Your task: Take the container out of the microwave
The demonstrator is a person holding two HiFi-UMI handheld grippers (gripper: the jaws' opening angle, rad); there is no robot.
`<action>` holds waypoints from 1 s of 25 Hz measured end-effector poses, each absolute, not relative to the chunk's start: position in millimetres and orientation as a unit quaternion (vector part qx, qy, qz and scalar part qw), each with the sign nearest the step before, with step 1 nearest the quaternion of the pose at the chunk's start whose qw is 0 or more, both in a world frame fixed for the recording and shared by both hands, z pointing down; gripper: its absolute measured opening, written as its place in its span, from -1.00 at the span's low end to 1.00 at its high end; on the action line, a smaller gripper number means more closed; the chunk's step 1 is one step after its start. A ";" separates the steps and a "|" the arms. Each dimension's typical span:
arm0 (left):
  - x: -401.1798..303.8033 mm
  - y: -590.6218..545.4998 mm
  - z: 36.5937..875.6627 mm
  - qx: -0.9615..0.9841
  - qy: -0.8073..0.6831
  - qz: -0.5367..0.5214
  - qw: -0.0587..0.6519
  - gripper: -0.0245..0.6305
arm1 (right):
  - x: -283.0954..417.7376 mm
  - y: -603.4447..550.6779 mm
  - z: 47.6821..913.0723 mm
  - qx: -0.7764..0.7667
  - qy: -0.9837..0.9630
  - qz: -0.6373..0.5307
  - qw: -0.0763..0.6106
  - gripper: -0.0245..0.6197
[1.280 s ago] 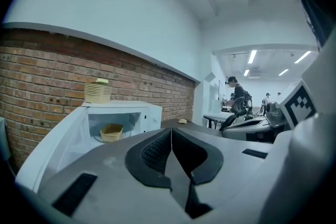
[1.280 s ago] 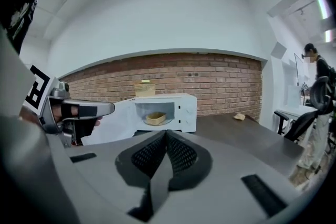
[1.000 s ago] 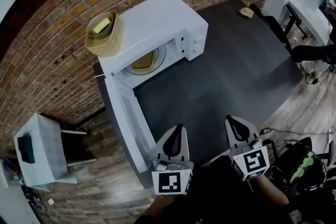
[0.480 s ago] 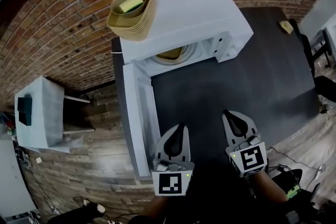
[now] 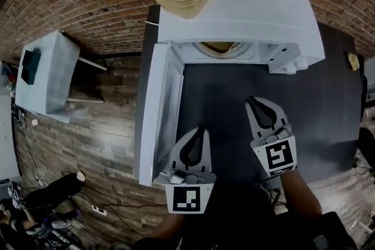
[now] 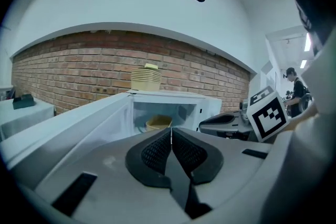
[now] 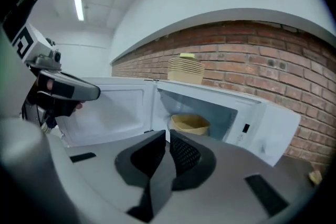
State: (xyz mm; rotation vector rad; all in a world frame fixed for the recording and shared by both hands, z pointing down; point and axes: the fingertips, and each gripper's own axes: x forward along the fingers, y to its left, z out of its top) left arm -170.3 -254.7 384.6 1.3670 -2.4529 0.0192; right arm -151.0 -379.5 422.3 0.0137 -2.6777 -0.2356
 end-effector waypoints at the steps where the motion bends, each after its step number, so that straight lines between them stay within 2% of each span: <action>1: -171.9 -254.7 387.3 0.472 -0.865 0.003 0.170 -0.89 | -159.3 -381.4 426.9 -0.003 -0.969 -0.094 0.227 -0.72; 6: -173.0 -253.6 398.6 0.454 -0.872 0.005 0.183 -0.89 | -198.9 -382.8 445.1 -0.047 -0.966 -0.113 0.229 -0.71; 7: -173.0 -255.3 401.9 0.453 -0.872 0.004 0.186 -0.89 | -206.4 -384.4 447.7 -0.056 -0.964 -0.118 0.230 -0.67; 9: -173.8 -259.8 408.0 0.453 -0.871 0.002 0.190 -0.89 | -221.8 -388.9 454.1 -0.068 -0.960 -0.135 0.234 -0.44; 10: -174.1 -262.1 410.5 0.456 -0.870 0.004 0.190 -0.89 | -229.5 -391.6 457.2 -0.070 -0.959 -0.145 0.235 -0.40; 25: -172.2 -275.7 430.2 0.479 -0.852 0.013 0.212 -0.89 | -313.3 -402.7 503.9 -0.105 -0.932 -0.229 0.259 -0.40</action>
